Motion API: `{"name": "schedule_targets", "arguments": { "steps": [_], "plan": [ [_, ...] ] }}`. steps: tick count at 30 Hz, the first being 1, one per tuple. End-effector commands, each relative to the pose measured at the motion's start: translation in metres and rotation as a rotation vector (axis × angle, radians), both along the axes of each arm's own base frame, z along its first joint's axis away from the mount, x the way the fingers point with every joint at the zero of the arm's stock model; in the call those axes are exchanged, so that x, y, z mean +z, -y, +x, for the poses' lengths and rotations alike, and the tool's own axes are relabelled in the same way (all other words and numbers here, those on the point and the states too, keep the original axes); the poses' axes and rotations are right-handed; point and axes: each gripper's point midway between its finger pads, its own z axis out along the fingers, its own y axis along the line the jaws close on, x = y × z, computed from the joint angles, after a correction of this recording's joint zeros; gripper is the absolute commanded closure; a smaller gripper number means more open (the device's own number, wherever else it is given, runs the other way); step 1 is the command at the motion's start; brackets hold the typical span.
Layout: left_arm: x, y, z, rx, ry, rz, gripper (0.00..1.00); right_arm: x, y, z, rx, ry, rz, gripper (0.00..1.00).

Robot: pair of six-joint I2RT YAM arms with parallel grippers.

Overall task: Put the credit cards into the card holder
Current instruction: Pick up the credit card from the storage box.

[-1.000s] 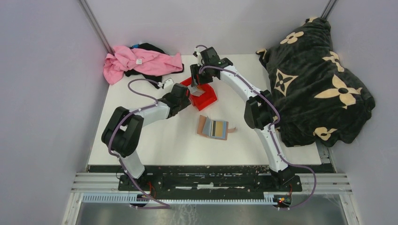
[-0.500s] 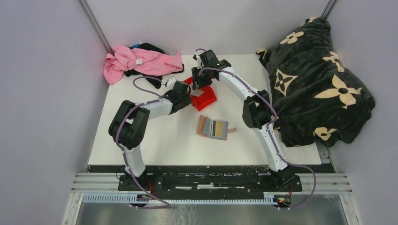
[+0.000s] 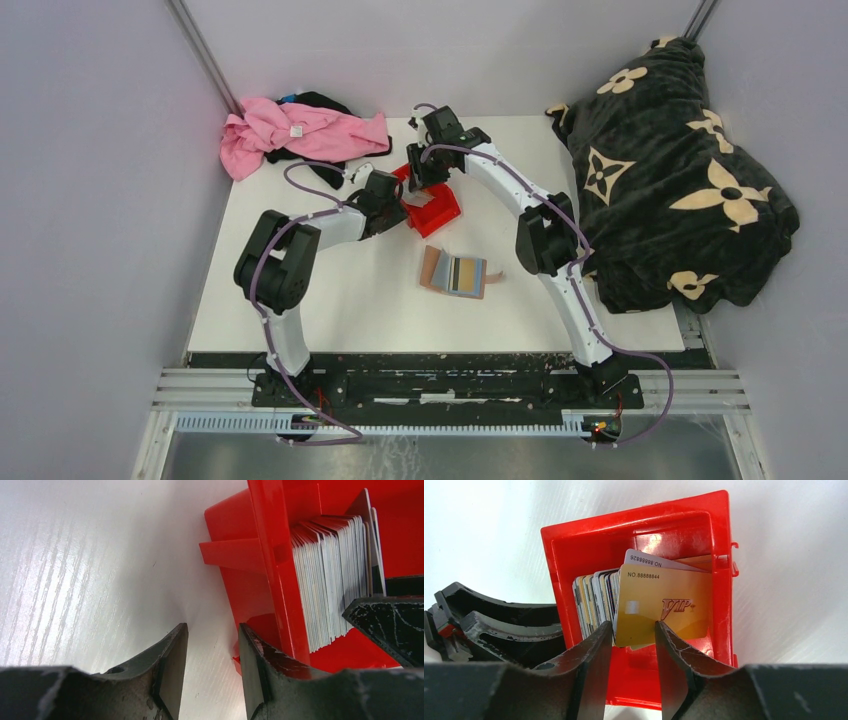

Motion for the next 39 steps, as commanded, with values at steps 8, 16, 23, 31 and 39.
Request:
{"name": "schedule_targets", "arguments": {
  "steps": [8,16,23,31,39],
  "plan": [
    [0.017,0.009,0.016,-0.039,0.060,-0.023,0.51,0.029,-0.020,0.003,0.016,0.063,0.045,0.32],
    [0.014,0.006,0.015,-0.036,0.052,-0.012,0.51,0.019,-0.020,0.009,0.001,0.053,0.043,0.33],
    [0.013,0.004,0.015,-0.035,0.051,-0.012,0.51,-0.002,-0.014,0.009,-0.008,0.012,0.020,0.43],
    [0.013,0.004,0.015,-0.032,0.050,-0.018,0.52,0.019,-0.020,0.005,0.006,0.018,0.073,0.57],
    [0.011,0.004,0.013,-0.024,0.046,-0.027,0.52,0.043,-0.029,-0.006,0.032,0.020,0.130,0.64]
  ]
}}
